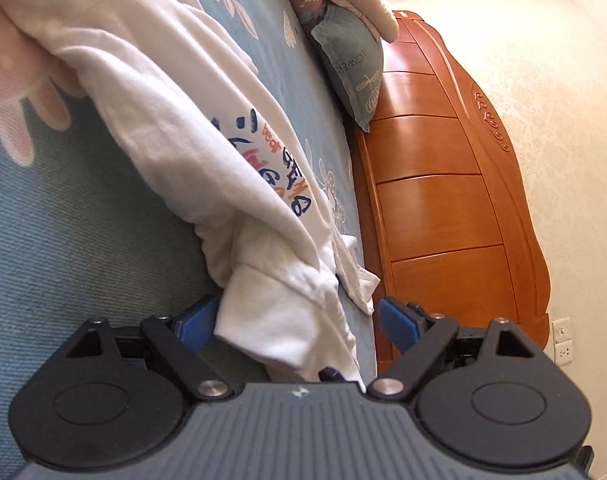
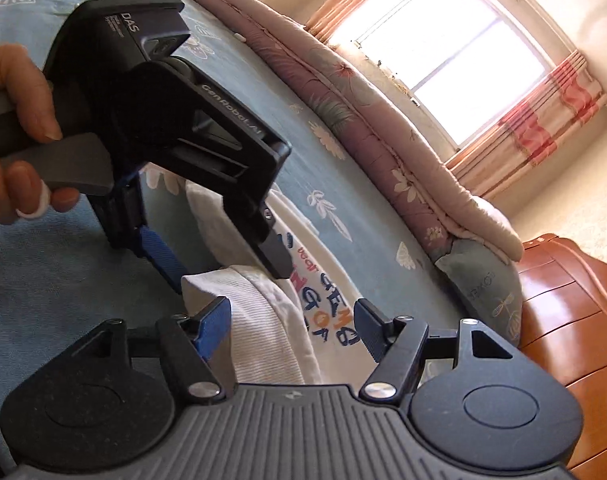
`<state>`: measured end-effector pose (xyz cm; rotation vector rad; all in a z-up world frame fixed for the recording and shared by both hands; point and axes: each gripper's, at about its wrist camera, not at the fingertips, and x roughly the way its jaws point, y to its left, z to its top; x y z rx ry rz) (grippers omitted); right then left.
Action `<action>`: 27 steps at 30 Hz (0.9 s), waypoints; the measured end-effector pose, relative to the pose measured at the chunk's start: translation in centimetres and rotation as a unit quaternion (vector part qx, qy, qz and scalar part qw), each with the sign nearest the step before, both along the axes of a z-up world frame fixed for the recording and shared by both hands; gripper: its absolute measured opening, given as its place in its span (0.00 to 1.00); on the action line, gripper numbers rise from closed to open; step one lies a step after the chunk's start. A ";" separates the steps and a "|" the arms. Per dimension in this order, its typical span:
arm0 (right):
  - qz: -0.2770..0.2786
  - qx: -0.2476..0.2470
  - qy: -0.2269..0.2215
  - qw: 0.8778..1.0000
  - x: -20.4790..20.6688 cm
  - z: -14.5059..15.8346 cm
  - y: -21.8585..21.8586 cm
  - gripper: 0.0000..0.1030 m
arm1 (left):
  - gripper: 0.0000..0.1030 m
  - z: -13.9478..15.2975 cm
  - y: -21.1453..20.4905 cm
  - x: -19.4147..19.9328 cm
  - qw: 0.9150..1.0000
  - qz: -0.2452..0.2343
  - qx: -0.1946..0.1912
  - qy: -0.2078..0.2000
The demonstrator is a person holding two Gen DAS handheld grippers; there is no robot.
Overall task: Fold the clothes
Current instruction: 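Fold the held side edge over the folded sleeve with the right tool, then close the left tool on the folded edge of the sweatshirt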
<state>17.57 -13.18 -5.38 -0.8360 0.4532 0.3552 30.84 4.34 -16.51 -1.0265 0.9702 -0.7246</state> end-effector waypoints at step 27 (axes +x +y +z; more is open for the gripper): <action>-0.108 0.194 0.157 0.962 -4.5 -2.2 -6.3 0.76 | 0.04 -1.0 -0.8 -0.6 0.989 -0.043 0.109 -0.090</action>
